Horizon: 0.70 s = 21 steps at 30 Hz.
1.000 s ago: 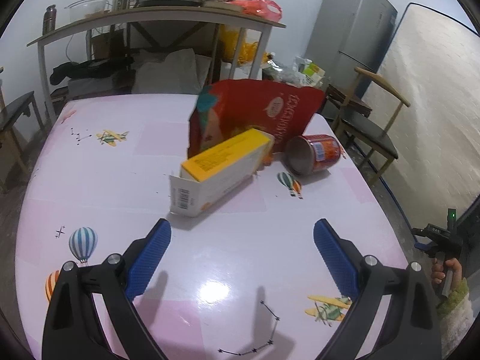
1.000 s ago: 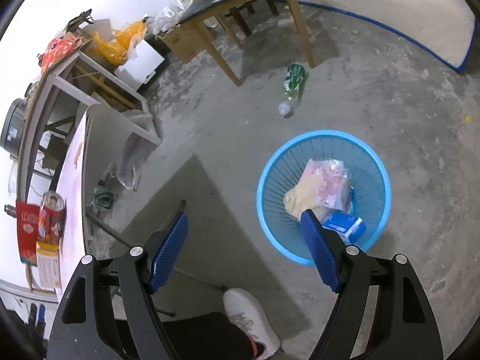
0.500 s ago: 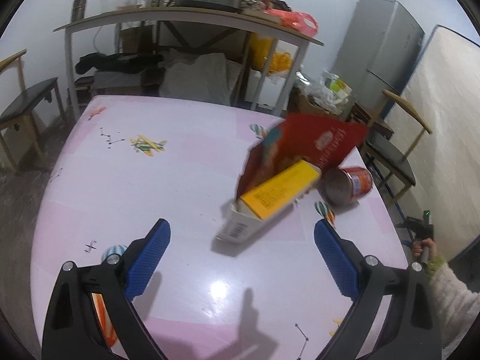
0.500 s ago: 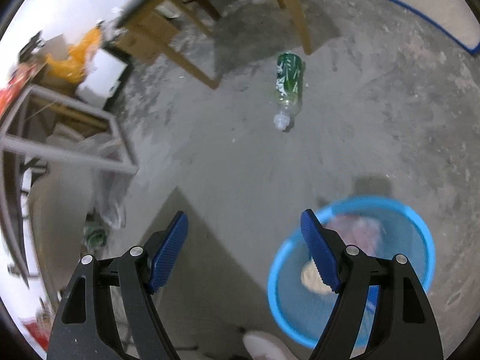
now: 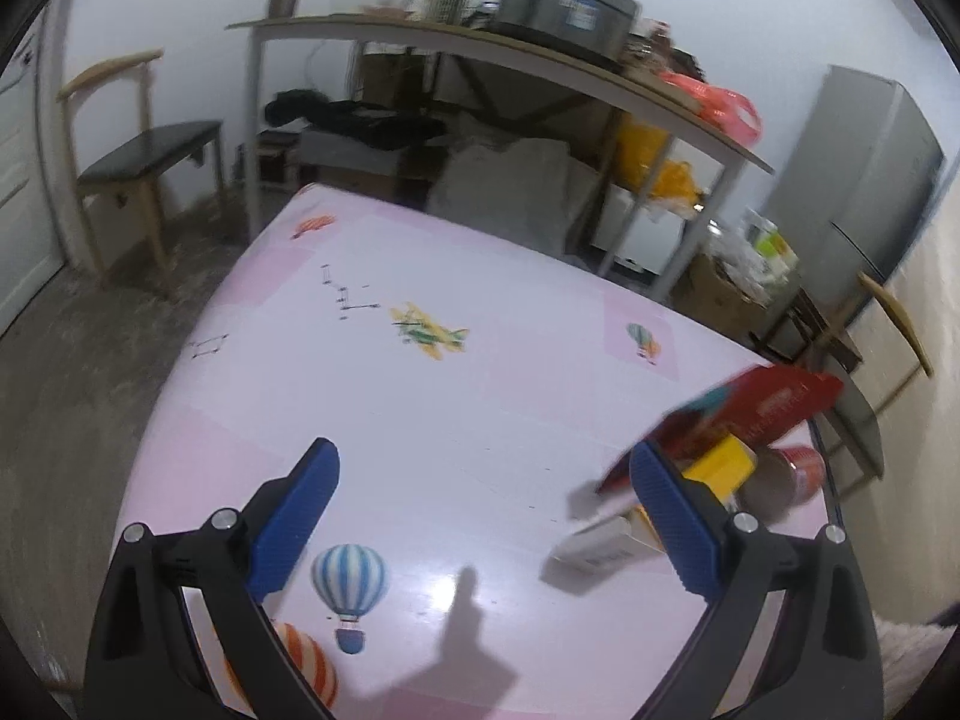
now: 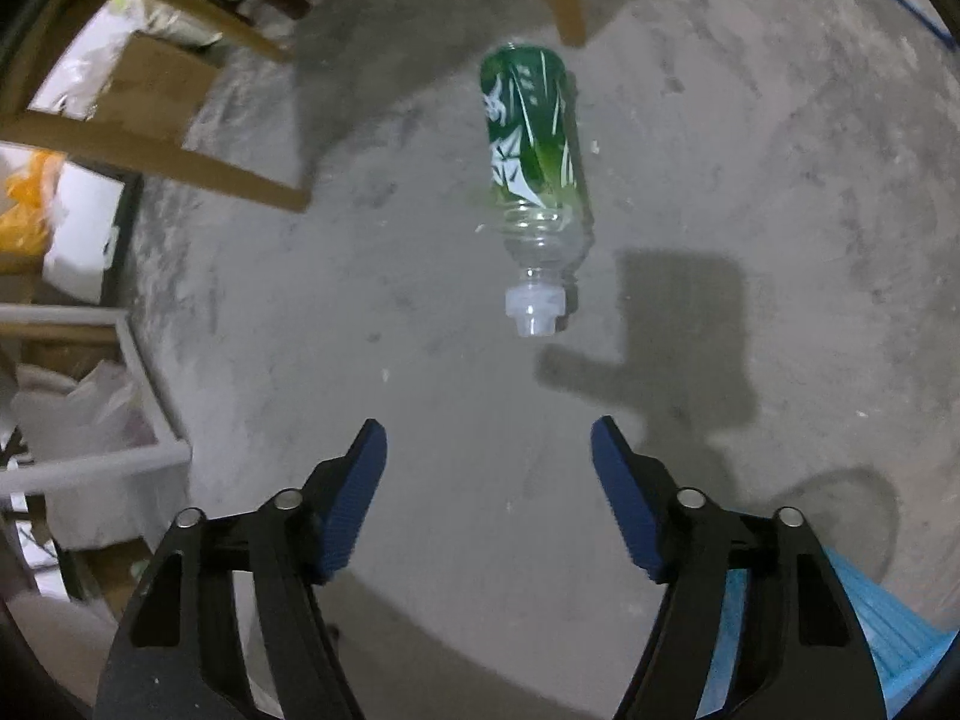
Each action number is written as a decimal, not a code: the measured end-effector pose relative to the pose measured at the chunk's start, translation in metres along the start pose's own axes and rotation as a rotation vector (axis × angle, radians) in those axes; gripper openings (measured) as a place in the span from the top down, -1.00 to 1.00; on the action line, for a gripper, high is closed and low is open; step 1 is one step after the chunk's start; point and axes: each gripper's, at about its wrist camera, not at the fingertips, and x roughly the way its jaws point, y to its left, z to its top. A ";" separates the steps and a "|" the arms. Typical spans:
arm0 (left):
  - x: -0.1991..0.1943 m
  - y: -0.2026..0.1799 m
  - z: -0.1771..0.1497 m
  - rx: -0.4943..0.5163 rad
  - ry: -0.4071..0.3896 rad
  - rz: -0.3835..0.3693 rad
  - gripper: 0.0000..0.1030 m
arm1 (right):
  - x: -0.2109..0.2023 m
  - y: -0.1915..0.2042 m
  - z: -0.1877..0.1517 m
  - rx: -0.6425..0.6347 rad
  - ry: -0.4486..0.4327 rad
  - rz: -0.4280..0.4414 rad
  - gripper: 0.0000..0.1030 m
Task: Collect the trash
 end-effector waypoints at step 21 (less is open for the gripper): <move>0.006 0.052 0.004 -0.132 0.044 0.229 -0.85 | 0.085 -0.015 0.043 0.094 0.010 -0.064 0.33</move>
